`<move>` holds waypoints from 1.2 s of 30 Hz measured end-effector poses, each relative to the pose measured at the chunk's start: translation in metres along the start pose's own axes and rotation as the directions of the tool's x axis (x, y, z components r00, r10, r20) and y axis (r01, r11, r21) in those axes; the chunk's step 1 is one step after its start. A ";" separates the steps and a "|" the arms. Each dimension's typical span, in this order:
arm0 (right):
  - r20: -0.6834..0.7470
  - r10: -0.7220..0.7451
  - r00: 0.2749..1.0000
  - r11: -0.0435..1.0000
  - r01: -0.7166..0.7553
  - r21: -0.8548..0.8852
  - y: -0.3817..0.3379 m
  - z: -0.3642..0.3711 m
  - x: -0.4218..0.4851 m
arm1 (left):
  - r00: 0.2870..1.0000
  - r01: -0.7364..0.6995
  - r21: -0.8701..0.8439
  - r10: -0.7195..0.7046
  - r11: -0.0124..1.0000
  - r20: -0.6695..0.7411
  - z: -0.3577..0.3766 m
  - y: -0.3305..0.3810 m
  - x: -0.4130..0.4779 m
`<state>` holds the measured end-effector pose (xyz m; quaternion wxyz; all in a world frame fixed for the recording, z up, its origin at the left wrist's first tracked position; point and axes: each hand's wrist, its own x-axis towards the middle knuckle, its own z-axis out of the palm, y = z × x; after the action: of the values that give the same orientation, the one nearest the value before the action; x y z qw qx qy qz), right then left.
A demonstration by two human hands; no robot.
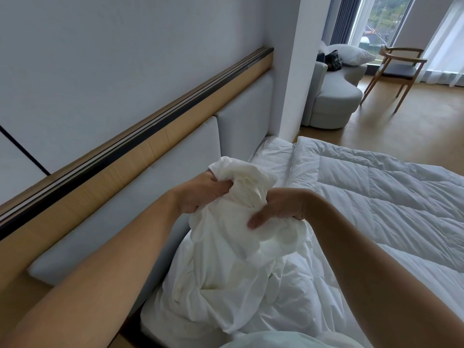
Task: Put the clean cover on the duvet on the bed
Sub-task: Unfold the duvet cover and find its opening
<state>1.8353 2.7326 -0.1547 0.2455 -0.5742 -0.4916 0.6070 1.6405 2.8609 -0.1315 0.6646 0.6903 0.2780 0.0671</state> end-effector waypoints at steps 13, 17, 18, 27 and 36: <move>-0.365 -0.192 0.911 0.792 0.363 0.491 0.003 0.000 0.018 | 0.948 0.192 0.028 -0.192 0.981 0.255 -0.022 -0.003 -0.009; -0.416 -0.223 0.882 0.781 0.417 0.465 0.003 -0.002 0.019 | 0.958 0.178 0.065 -0.188 0.982 0.215 -0.014 -0.009 -0.009; -0.423 -0.238 0.874 0.772 0.434 0.464 0.003 -0.001 0.019 | 0.958 0.185 0.062 -0.194 0.981 0.209 -0.012 -0.010 -0.009; -0.349 -0.175 0.920 0.811 0.336 0.479 0.005 -0.003 0.004 | 0.988 0.153 -0.031 -0.152 0.988 0.036 -0.010 -0.006 -0.007; -0.042 -0.159 0.986 0.934 0.164 0.318 -0.003 0.000 0.001 | 0.997 -0.073 -0.107 0.076 0.992 0.023 -0.004 0.007 -0.006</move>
<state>1.8341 2.7341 -0.1525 0.3880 -0.4892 -0.4301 0.6520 1.6354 2.8616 -0.1227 0.7011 0.6647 0.2392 0.0973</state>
